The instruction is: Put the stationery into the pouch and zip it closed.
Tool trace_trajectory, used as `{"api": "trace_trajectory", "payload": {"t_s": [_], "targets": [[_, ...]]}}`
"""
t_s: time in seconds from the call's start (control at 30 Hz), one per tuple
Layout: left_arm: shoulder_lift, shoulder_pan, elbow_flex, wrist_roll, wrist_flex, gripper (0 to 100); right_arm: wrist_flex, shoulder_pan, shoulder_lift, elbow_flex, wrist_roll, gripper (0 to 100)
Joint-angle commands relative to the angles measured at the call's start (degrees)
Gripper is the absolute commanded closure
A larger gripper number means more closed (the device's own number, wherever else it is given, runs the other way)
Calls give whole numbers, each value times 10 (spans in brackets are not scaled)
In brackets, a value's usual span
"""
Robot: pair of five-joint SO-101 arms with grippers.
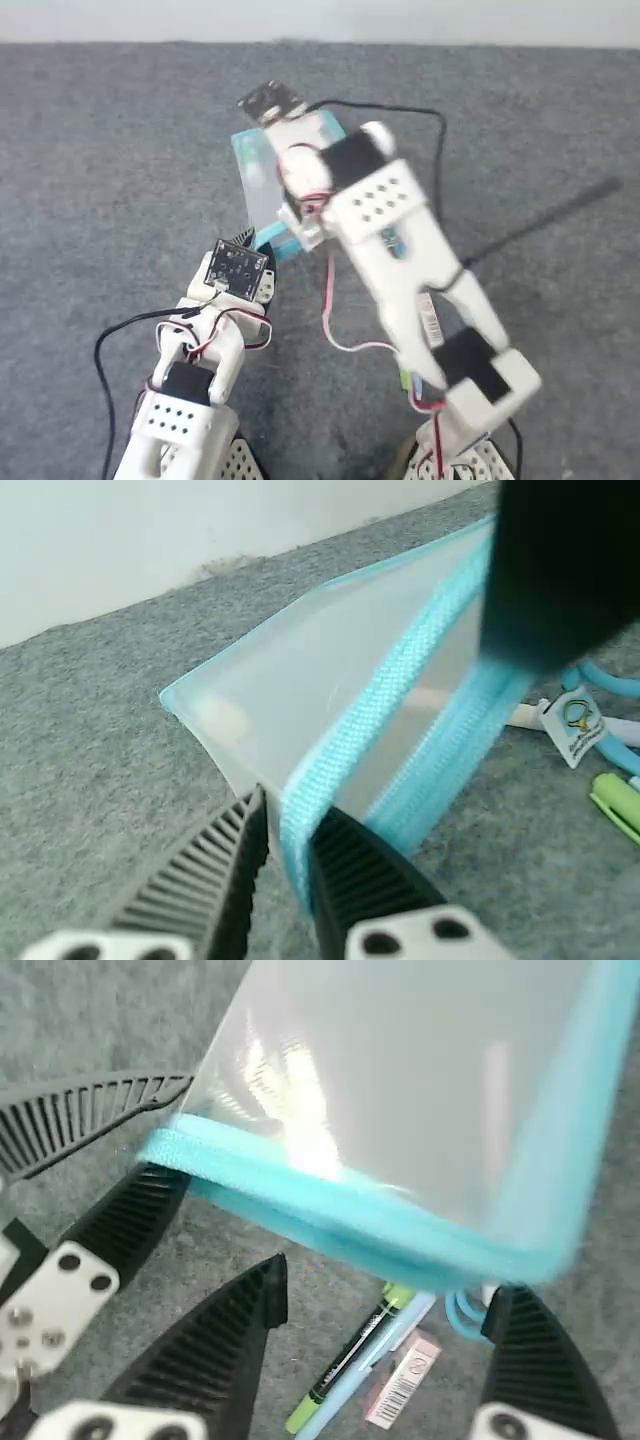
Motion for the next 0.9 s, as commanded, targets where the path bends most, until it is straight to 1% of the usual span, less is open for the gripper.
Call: {"api": "trace_trajectory", "payload": {"t_s": [0.0, 0.2, 0.27, 0.37, 0.47, 0.53, 0.7, 0.87], "targets": [[4, 17, -8, -7, -1, 988, 21, 44, -100, 22, 35, 680], [4, 15, -8, -7, -1, 988, 19, 94, -177, 144, 66, 680], [4, -9, -9, -6, -1, 988, 7, 115, -201, 219, 75, 680], [3, -62, -13, -4, -4, 988, -45, 152, -240, 360, 91, 680], [3, -107, -10, -4, -34, 988, -120, 183, -291, 508, 106, 681], [3, -124, -10, -4, -40, 988, -156, 199, -320, 592, 115, 681], [3, -126, -10, -4, -39, 988, -211, 233, -362, 724, 146, 681], [4, -126, -9, -4, -39, 988, -290, 240, -361, 817, 147, 681]]}}
